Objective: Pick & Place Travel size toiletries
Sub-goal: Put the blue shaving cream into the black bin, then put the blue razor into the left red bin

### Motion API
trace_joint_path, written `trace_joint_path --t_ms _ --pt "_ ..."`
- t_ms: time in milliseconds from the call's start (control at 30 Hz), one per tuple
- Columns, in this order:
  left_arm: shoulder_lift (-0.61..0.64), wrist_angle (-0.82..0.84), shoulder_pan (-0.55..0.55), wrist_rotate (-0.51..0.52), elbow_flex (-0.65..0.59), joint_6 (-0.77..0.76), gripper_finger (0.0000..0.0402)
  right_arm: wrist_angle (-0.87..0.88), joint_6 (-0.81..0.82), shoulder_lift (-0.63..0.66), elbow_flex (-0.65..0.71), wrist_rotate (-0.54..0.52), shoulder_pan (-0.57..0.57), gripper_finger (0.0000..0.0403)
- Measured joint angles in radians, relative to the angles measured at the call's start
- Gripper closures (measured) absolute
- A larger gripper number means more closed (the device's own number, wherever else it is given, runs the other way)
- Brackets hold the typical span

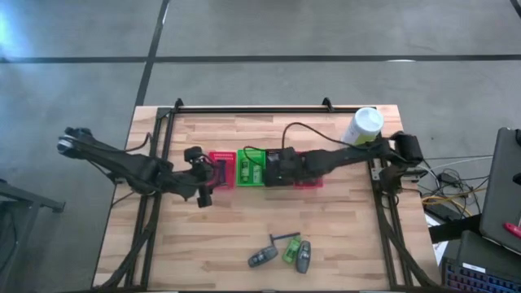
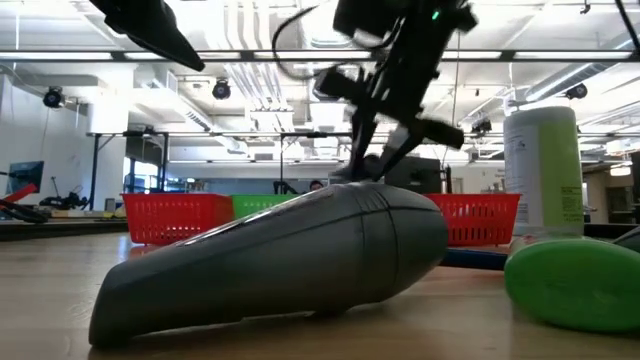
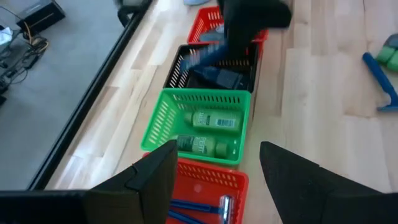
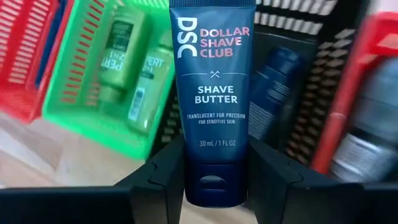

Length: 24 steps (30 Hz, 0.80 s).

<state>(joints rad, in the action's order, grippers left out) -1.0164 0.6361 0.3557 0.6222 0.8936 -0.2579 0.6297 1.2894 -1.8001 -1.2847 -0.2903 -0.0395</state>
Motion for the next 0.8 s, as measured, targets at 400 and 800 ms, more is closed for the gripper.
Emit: trace_joint_path --t_ms 400,800 --pt "0.026 0.002 0.001 0.000 -0.029 -0.037 0.0168 0.029 0.010 -0.045 -0.035 0.065 0.010 0.0140" --pt "0.024 0.001 0.001 -0.064 -0.035 -0.009 0.0168 0.117 -0.637 0.054 -0.063 0.211 -0.257 0.0082"
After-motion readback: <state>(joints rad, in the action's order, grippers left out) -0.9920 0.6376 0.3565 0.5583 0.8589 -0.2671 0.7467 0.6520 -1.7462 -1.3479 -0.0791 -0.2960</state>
